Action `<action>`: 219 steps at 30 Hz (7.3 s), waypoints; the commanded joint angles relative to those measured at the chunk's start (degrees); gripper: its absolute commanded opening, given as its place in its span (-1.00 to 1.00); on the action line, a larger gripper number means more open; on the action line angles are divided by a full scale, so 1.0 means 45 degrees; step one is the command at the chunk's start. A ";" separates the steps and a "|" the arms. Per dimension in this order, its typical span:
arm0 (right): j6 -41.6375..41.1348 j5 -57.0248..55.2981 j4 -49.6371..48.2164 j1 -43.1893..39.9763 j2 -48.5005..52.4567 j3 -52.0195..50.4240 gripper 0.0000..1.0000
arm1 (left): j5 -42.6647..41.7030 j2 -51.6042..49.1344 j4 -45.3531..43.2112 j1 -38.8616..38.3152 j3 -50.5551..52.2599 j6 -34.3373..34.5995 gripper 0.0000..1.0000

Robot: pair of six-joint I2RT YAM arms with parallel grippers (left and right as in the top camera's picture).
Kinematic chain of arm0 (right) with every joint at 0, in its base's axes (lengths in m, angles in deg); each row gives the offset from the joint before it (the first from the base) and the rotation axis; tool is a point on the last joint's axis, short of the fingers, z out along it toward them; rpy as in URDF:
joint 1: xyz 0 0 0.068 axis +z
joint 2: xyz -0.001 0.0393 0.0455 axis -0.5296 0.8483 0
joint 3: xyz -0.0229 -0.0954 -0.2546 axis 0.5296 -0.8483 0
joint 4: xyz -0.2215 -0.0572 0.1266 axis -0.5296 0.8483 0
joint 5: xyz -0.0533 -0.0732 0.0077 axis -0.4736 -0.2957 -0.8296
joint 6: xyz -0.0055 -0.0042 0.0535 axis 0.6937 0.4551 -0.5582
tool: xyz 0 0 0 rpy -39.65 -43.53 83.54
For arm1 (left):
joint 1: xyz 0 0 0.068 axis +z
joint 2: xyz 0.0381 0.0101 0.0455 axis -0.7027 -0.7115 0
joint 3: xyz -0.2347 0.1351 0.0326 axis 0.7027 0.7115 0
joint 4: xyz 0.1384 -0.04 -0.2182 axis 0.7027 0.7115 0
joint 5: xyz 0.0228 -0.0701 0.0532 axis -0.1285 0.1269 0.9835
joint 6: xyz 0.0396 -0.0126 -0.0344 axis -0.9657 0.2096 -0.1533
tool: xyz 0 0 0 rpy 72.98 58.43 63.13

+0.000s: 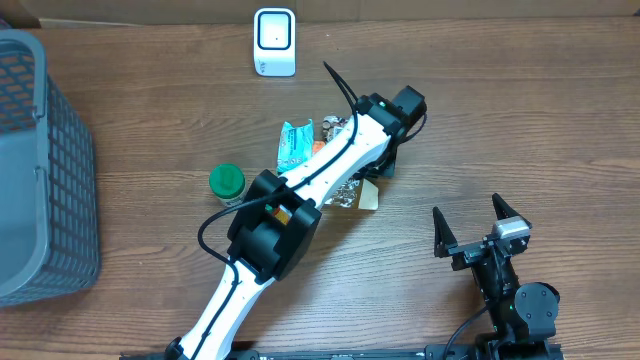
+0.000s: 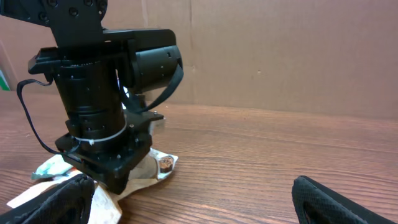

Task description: Scan the item barcode

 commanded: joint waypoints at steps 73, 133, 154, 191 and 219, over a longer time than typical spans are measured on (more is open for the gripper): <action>-0.3429 0.8174 0.8111 -0.0034 1.8515 1.5004 0.92 | -0.5654 0.4949 0.5615 0.8660 -0.6387 -0.6912 0.98; -0.5751 0.6028 0.8786 0.0782 2.2930 1.4921 0.56 | -0.7830 -0.4435 0.2895 0.4979 -0.6227 -0.6479 -0.92; -0.6810 0.6460 0.5187 0.2545 2.5922 1.4766 0.25 | -0.7834 -0.4435 0.2846 0.4983 -0.6227 -0.6382 -0.92; -0.2958 0.8879 0.6936 0.1326 1.9812 1.5878 -0.92 | -0.6115 0.3094 0.6173 0.8990 -1.0496 -0.6625 -0.87; -0.0588 0.9044 0.9160 0.2963 1.9025 1.8530 -0.92 | -0.5348 0.7883 0.6101 1.5766 -0.2361 -0.7946 -0.56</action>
